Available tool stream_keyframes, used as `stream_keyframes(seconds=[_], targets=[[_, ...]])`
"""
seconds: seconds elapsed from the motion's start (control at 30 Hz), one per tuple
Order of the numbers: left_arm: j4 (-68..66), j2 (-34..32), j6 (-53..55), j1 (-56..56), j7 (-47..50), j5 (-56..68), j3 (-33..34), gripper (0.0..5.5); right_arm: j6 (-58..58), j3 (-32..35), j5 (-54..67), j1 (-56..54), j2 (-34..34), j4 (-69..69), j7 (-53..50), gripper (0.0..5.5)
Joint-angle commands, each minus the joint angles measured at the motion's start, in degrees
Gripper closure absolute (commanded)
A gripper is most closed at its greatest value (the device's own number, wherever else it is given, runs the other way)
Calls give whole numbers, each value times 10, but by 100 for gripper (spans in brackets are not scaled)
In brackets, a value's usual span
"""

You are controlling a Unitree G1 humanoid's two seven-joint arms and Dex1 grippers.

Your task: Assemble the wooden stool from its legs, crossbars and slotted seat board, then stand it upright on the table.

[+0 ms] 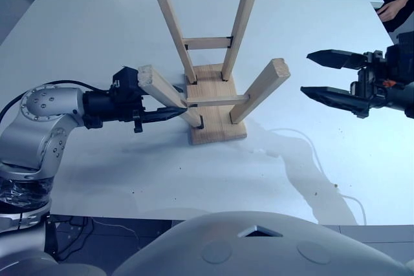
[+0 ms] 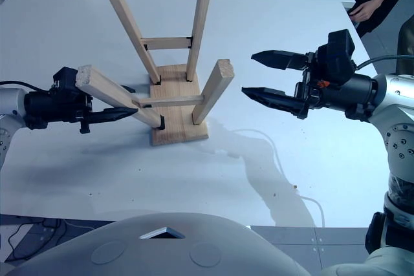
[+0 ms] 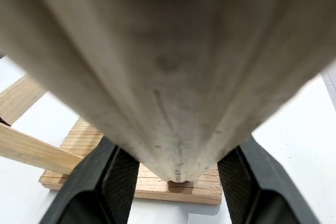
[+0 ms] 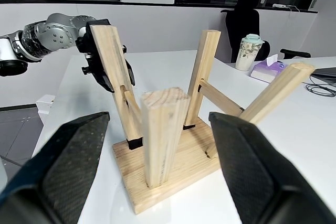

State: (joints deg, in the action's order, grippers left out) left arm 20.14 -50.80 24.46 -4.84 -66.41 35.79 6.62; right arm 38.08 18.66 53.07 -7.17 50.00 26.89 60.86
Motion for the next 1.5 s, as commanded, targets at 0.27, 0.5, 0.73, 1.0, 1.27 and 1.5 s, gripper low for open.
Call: stream_keyframes(seconds=[0.27,0.5,0.73,1.0,1.27,1.5], targets=[[-78,35,-63,25,44,-94,-68,345,-11,-9,-1,0,-2,17,-1,200],[-86,37,-43,1,52,-81,-83,345,-6,-24,15,-10,-10,37,-8,200],[-100,36,-6,-34,57,-74,-96,345,-3,-94,25,-24,-69,97,-75,200],[-127,36,22,-68,81,-105,-132,345,-7,-228,-63,-101,-179,100,-219,200],[-136,41,27,-83,99,-108,-150,345,-7,-286,-169,-168,-290,40,-359,200],[-134,49,49,-86,111,-82,-132,345,-56,-360,-312,-252,-369,-103,-412,200]])
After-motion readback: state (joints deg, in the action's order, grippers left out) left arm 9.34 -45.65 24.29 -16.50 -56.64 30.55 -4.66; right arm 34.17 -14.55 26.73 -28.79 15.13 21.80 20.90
